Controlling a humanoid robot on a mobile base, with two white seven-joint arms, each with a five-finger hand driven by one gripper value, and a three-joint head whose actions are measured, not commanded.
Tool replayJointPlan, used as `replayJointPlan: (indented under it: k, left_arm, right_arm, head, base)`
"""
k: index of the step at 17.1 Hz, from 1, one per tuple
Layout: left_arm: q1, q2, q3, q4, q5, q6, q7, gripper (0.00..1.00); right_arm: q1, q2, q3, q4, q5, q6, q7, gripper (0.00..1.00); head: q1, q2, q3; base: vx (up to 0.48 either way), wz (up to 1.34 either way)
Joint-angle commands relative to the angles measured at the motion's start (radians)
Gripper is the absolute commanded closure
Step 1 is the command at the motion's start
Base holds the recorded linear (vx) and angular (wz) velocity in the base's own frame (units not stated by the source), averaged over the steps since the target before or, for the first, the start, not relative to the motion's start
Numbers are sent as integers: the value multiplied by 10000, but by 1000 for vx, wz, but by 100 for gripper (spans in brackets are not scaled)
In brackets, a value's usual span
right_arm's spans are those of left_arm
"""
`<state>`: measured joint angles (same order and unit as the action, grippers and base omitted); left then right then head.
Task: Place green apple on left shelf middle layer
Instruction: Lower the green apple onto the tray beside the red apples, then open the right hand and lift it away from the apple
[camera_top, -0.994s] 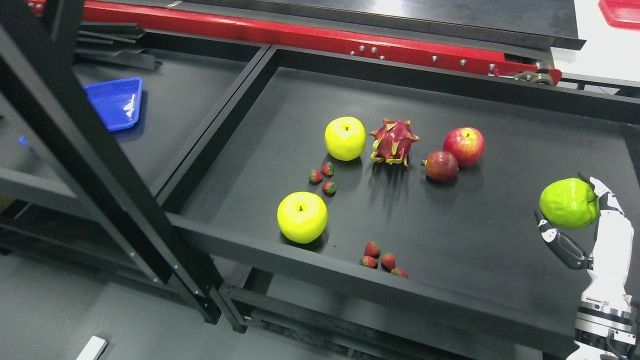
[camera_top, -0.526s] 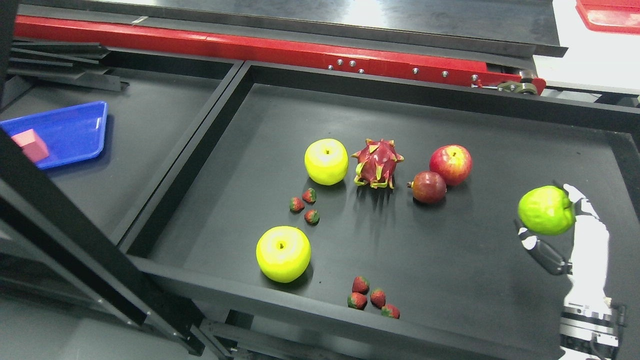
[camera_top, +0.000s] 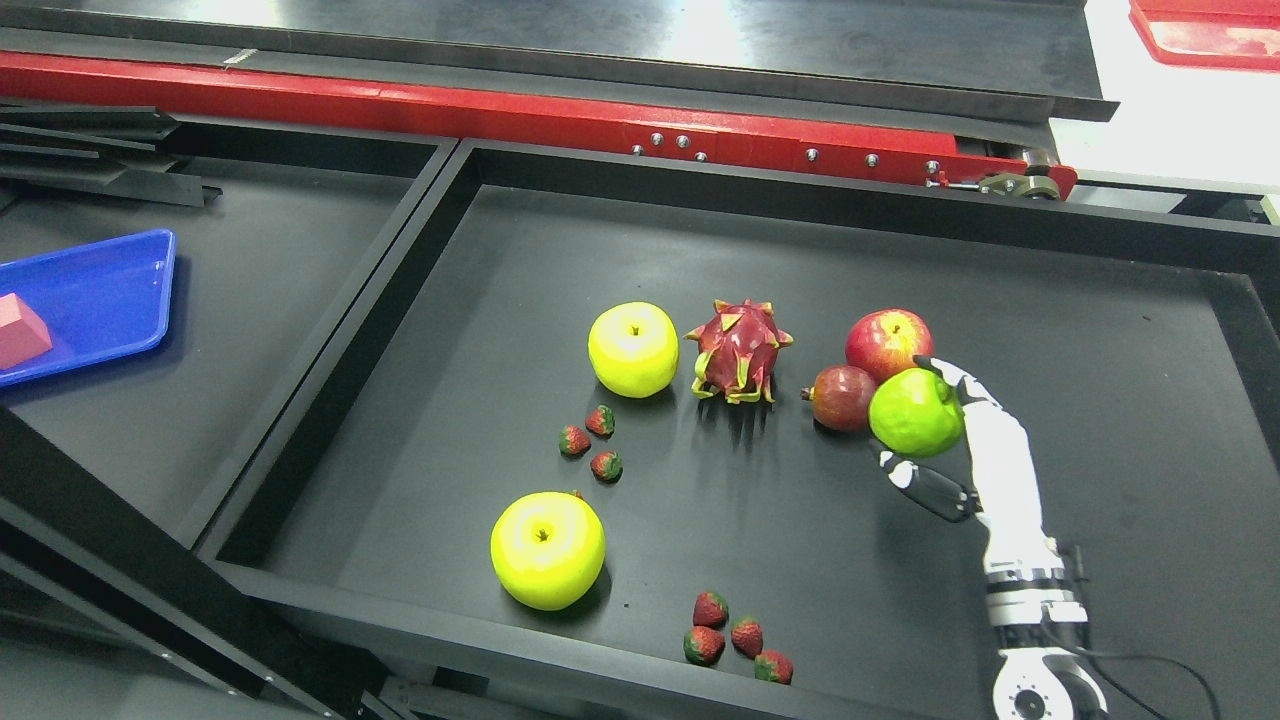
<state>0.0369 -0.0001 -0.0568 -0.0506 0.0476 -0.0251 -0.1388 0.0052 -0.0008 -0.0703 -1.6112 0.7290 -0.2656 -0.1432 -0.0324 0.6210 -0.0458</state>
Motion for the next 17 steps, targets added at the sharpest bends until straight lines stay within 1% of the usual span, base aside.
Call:
replayJointPlan:
  k: [1,2,4,6,7,9,10,11,14,16,17]
  left_arm:
    - [0,175,0,0,0,5,8,0]
    - [0,175,0,0,0,-10,-7,0]
    - [0,175,0,0,0,6,-8,0]
    - [0,175,0,0,0,-10,-7,0]
    - [0,175,0,0,0,-10,-8,0]
    - [0,175,0,0,0,6,8,0]
    - [0,175,0,0,0,6,-7,0]
    - [0,175,0,0,0,-10,-8,0]
    - [0,175,0,0,0,-10,-7,0]
    - [0,175,0,0,0,-10,-7,0]
    - [0,175,0,0,0,-10,-8,0]
  right_arm:
    - [-176,-167,1656,145,-1834,34,67,0]
    - [-68,-167,1533,-39,-2710,-362,67,0]
    - [-52,-167,1227,-87,-3147,-794,51,0]
    - [-83,-167,996,-87,-3681,-887,21,0]
    - [-98,-167,782,-87,-4490,-888,21,0]
    - [8,-167,307,-87,-6650,-888,36,0]
    - [268,-167,289,-87,-7496,-903,51,0]
    - [574,-167,350,-87,-7945,-979,66,0]
    - [1341,-167,747,-87,-8149,-1515,310,0]
    - [1634,-167,1254,-87,-8271,-1532,664,0]
    - [1651,-167,1301,-87,-8302,-1532,680,0]
  head:
    - [0,0,0]
    - [0,0,0]
    - [0,0,0]
    - [0,-1,0]
    - [0,-1,0]
    - [0,-1,0]
    - [0,-1,0]
    - [0,-1,0]
    - [0,-1,0]
    - [0,-2,0]
    - [0,-2,0]
  base:
    - [33,-2]
    - [16,0]
    - [14,0]
    - [6,0]
    - [0,0]
    - [0,0]
    - [0,0]
    - [0,0]
    - [0,0]
    - [0,0]
    - [0,0]
